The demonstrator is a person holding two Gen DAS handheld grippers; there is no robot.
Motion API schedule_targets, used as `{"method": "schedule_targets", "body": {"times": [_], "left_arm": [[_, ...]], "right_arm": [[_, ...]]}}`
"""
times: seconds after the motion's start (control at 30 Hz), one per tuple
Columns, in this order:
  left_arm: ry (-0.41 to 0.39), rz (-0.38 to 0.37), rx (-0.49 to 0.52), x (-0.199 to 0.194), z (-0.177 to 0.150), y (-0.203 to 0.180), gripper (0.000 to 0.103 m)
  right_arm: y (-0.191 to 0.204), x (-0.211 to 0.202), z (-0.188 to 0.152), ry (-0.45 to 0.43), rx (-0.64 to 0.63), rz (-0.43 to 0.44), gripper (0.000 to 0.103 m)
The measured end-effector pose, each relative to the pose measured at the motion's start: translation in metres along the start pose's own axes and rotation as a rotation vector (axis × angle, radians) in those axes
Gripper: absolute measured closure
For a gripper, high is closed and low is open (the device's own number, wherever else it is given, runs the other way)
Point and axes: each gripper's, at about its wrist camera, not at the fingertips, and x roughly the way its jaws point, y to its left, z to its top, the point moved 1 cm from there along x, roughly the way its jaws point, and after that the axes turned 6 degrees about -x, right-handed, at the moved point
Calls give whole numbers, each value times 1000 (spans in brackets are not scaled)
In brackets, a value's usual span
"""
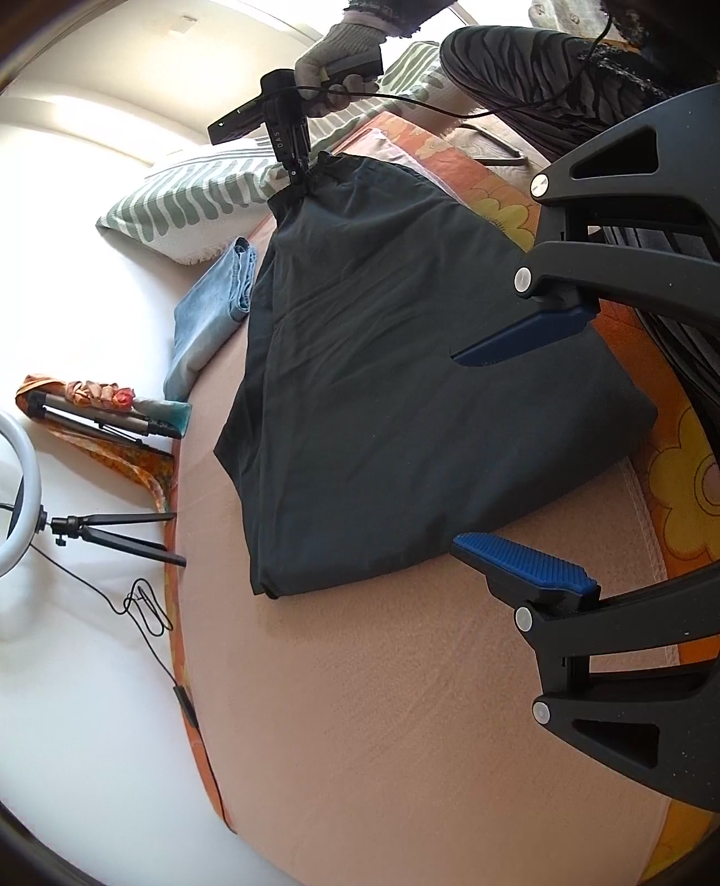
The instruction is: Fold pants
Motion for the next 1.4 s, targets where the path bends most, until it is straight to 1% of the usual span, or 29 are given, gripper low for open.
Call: {"method": "schedule_targets", "body": {"times": [0.07,0.1,0.17,0.23,0.37,0.5,0.57,0.63,0.67,0.83,0.87,0.93,1.03,1.1,1.17,1.2,1.33,1.4], "left_arm": [[8,1,-3,2,-2,1,41],[11,3,-6,2,-3,1,41],[13,3,-22,2,-4,3,41],[16,-6,-56,3,-5,6,41],[36,-25,-121,8,-10,11,41],[46,-57,-190,12,-17,14,41],[40,-59,-221,12,-20,16,41],[33,-55,-243,13,-23,17,41],[24,-64,-256,12,-25,18,41],[1,-126,-320,10,-29,22,41],[-5,-145,-333,10,-30,23,44],[-22,-169,-356,9,-31,24,44],[-56,-197,-384,8,-33,25,51],[-80,-209,-403,7,-34,25,53],[-108,-226,-415,5,-35,25,61],[-117,-232,-416,5,-35,24,63],[-150,-249,-375,2,-31,15,69],[-158,-252,-345,3,-29,9,69]], "right_arm": [[-2,2,-1,7,-15,-58,67],[-2,1,-1,6,-28,-85,64],[1,-7,-2,-23,-54,-117,63],[11,-22,-5,-86,-97,-169,63],[43,-42,-14,-173,-196,-190,64],[79,-51,-19,-208,-228,-64,63],[101,-50,-19,-209,-244,13,59],[126,-48,-19,-207,-274,74,54],[140,-46,-19,-203,-295,103,52],[205,-32,-13,-182,-397,189,51],[217,-28,-11,-174,-412,204,50],[240,-18,-8,-157,-434,229,47],[272,0,-1,-119,-453,262,46],[291,12,4,-88,-459,283,44],[309,26,9,-58,-456,298,44],[318,33,11,-40,-455,305,43],[352,64,22,18,-472,274,43],[365,80,28,50,-472,251,43]]}}
